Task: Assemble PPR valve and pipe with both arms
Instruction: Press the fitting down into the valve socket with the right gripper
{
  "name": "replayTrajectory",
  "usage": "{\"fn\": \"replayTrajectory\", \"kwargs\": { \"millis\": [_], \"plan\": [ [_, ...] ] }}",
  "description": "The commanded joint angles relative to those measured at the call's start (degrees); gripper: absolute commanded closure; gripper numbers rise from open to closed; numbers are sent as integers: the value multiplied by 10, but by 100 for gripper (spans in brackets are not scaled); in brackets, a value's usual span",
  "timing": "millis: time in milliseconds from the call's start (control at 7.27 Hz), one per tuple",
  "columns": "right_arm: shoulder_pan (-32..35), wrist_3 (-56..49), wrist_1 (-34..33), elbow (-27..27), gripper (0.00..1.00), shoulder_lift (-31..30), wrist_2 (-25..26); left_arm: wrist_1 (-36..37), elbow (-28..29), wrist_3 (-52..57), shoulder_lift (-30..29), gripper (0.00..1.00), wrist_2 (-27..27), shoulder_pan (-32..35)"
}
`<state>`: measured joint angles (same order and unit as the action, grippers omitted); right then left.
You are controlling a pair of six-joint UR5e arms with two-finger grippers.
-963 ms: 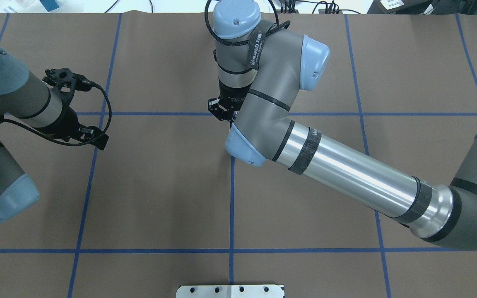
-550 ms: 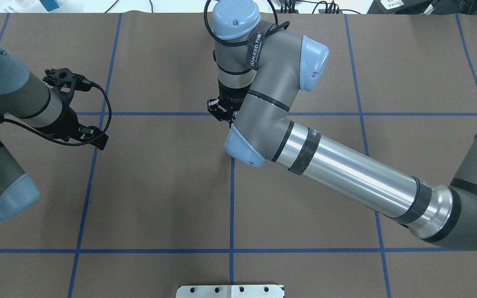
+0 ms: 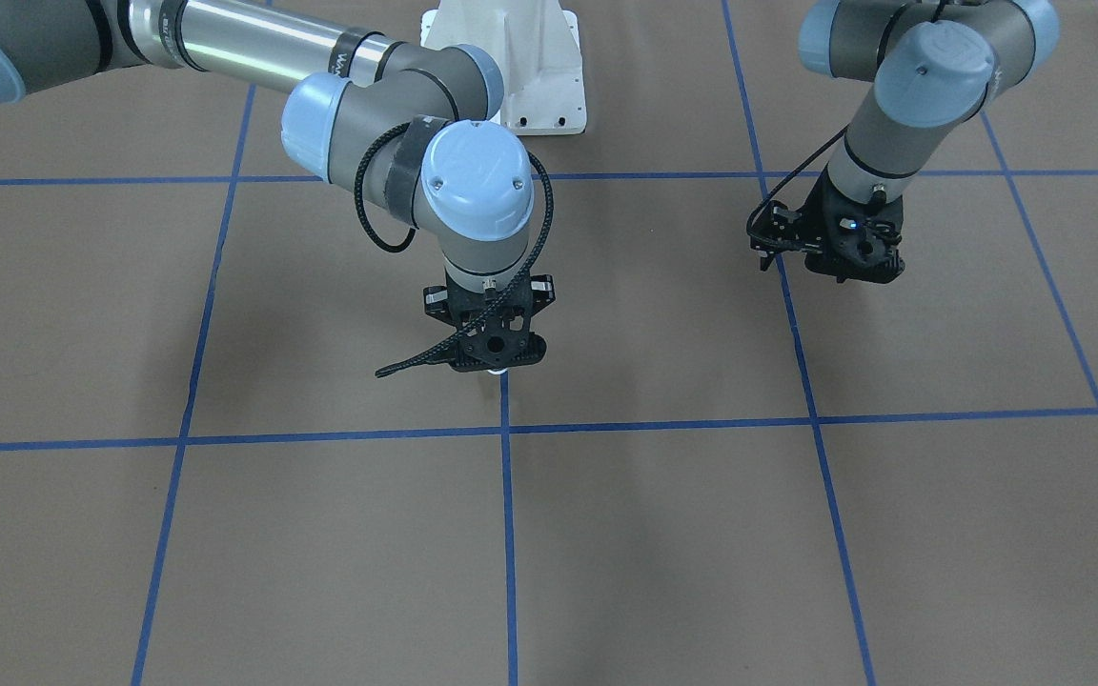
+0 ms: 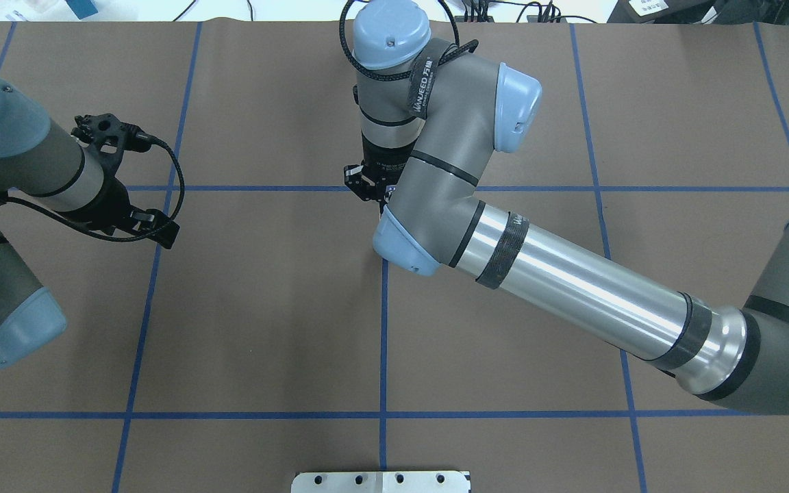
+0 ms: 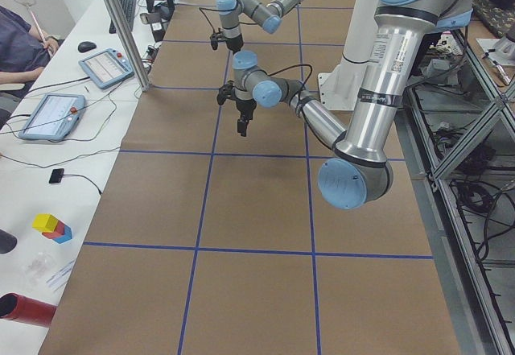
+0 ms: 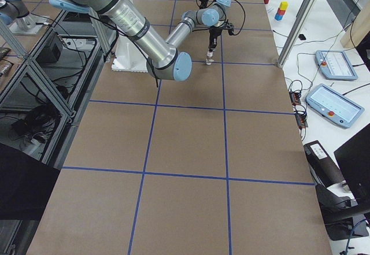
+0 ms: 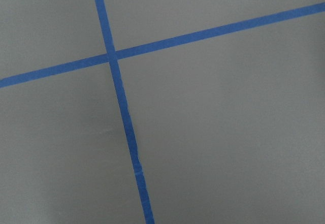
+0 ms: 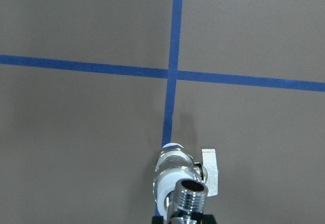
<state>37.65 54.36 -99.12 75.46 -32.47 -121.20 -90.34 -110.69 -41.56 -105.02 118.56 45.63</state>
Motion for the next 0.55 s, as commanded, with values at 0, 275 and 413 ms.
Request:
{"fn": "replayTrajectory", "kwargs": {
  "millis": [0,275,413],
  "plan": [
    [-1,0,6,-3,100,0,0,1,0,0,0,0,0,0],
    [-3,6,6,-3,100,0,0,1,0,0,0,0,0,1],
    [-3,7,6,-3,81,0,0,1,0,-1,0,0,0,1]
  ]
}}
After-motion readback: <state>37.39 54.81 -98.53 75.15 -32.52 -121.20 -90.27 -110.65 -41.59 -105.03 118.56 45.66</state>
